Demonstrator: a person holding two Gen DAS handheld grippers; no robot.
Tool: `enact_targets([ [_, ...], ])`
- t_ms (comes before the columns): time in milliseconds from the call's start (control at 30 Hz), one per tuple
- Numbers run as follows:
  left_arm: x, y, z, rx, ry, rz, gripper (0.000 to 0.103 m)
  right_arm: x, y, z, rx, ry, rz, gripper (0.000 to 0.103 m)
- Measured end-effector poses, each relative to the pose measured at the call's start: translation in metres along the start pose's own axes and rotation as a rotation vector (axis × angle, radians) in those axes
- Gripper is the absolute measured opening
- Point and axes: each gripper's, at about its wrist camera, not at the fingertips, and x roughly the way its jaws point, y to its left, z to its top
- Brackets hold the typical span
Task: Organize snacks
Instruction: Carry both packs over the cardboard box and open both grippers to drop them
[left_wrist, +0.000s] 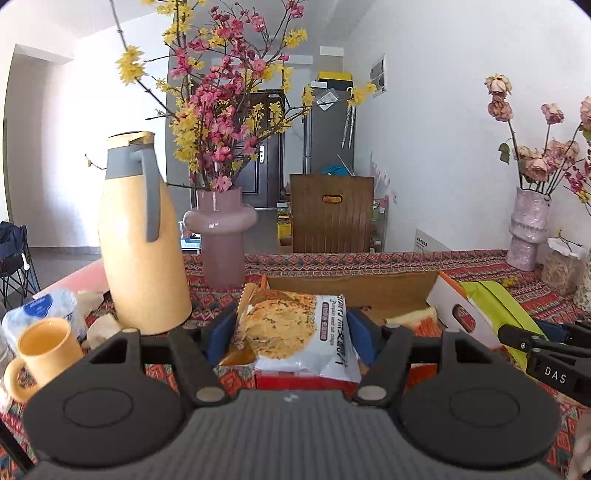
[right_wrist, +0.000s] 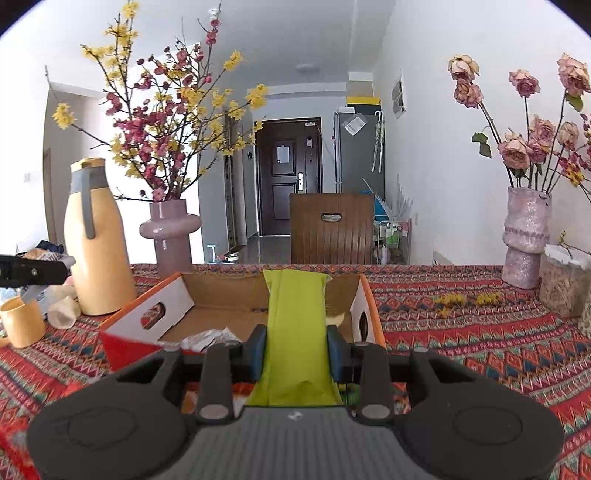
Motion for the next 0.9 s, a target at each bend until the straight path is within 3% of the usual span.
enact_targets([
  [433,0.085,0.002,0.024,-0.033,0.042,0.043,0.067,0.079,0.004,0.040,0.005,0.005,-0.024,0.033],
  [800,0.127,0.011,-0.001,-0.064,0.105,0.035,0.067,0.115,0.004,0.020,0.022,0.057,-0.038,0.032],
  [867,0.129,0.008,-0.003,-0.054,0.108,0.035,0.067,0.119,0.004,0.019,0.023,0.074,-0.034,0.010],
  [900,0.130,0.006,-0.005,-0.049,0.111,0.035,0.067,0.122,0.003,0.019,0.031,0.085,-0.028,0.008],
])
